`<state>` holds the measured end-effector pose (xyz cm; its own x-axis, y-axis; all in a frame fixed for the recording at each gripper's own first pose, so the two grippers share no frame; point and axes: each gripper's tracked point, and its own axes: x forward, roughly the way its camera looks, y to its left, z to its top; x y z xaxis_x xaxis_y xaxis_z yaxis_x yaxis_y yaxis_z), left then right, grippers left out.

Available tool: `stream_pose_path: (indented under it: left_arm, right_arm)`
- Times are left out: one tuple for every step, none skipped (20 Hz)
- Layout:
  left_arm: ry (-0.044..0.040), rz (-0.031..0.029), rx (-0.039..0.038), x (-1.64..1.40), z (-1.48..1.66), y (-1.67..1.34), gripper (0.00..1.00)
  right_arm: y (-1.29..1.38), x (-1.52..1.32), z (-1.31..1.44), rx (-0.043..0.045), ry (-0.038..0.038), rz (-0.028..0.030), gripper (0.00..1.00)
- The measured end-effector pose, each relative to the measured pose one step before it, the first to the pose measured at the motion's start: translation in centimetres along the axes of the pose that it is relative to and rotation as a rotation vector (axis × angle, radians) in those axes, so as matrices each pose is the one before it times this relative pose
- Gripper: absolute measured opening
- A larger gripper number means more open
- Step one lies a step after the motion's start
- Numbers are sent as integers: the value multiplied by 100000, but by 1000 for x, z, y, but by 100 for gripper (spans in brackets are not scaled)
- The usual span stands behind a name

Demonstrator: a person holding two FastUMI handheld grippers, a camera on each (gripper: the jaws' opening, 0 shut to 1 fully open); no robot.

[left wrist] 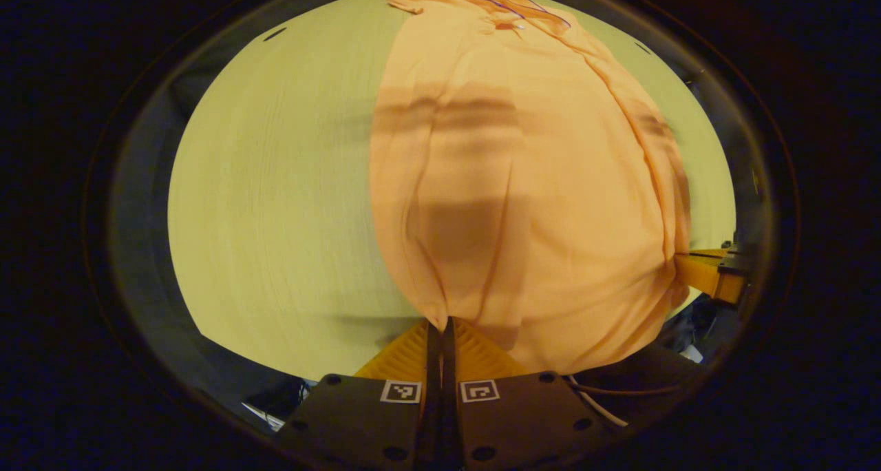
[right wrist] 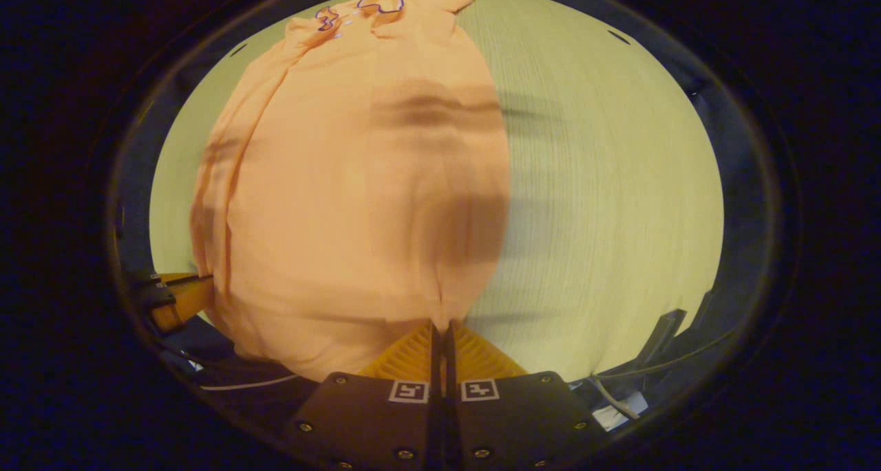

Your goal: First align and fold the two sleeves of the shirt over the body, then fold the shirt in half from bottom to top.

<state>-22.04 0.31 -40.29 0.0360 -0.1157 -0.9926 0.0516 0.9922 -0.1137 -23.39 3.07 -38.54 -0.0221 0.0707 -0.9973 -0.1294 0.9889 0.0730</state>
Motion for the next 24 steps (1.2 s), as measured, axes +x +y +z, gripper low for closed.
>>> stream_pose_path:
  left_arm:
    - [-826, -423, -713, 32, 158, 25, 7]
    - [-316, -565, -649, -55, 92, 64, 7]
    - [202, -510, -609, -175, -64, 43, 7]
    - [-177, -257, -779, -256, 91, 72, 7]
    - [-622, -401, -571, -318, 50, 1, 7]
    - [-644, -214, -202, -363, 211, 21, 7]
    - [-567, -542, -249, -360, 257, -81, 7]
    - [-502, -249, -460, -321, 389, -35, 7]
    - [-439, -454, -402, -332, 418, -135, 7]
    - [-982, -404, -482, -403, 580, -71, 7]
    - [-1009, -240, -516, -372, 671, -36, 7]
    - [-1102, -110, -230, -447, 676, 27, 7]
    - [-1182, 128, -42, -427, 757, 105, 7]
    - [-1100, 173, -77, -466, 825, 143, 7]
    - [-1002, -15, -122, -462, 887, 101, 7]
    - [-1047, 17, 120, -153, 846, -33, 7]
    - [-1140, 171, 257, -150, 1059, 219, 7]
    - [-1448, 163, 250, -225, 1022, 100, 7]
    - [-1328, -41, 243, -170, 1253, 19, 7]
    - [-1310, -5, 186, -106, 1240, -5, 7]
    - [-1363, -78, 184, -223, 1196, 66, 7]
    - [-1391, -85, -70, -254, 1303, 60, 7]
    - [-1476, -176, -63, 14, 1359, -78, 7]
    - [-1398, -76, 147, -172, 1370, -20, 7]
  right_arm:
    - [-15, -36, 37, -339, -500, -50, 3]
    - [0, -111, 40, 580, -513, 22, 2]
    - [39, -122, 32, 769, -608, 484, 3]
    - [130, -332, 207, 1038, -345, 626, 0]
    - [106, -345, 234, 775, -759, 771, 2]
    - [31, -400, 429, 32, -1035, 312, 2]
    - [-33, -420, 420, -455, -1122, 23, 2]
    - [-17, -435, 583, -326, -1148, 142, 3]
    - [74, -467, 517, -1, -1191, 565, 3]
    - [64, -456, 612, 188, -984, 645, 3]
    - [123, -284, 625, 192, -1175, 470, 2]
    - [-82, -471, 786, 244, -1316, 247, 2]
    - [41, -272, 733, 355, -1253, 425, 2]
    - [14, -322, 849, 379, -1237, 438, 2]
    - [101, -229, 807, 285, -1295, 468, 2]
    - [-63, -310, 975, 194, -1353, 338, 2]
    - [-99, -265, 1040, 190, -1492, 265, 2]
    - [-88, -277, 1177, 320, -1575, 165, 2]
    - [-7, -173, 1240, 449, -1576, 384, 2]
    - [-115, -235, 1330, 295, -1477, 304, 2]
    - [-111, -196, 1301, 35, -1545, 63, 2]
    - [-118, -178, 1394, -128, -1664, -94, 2]
    - [-78, -75, 1374, -288, -1457, -68, 2]
    - [-72, -158, 1424, -311, -1557, 18, 3]
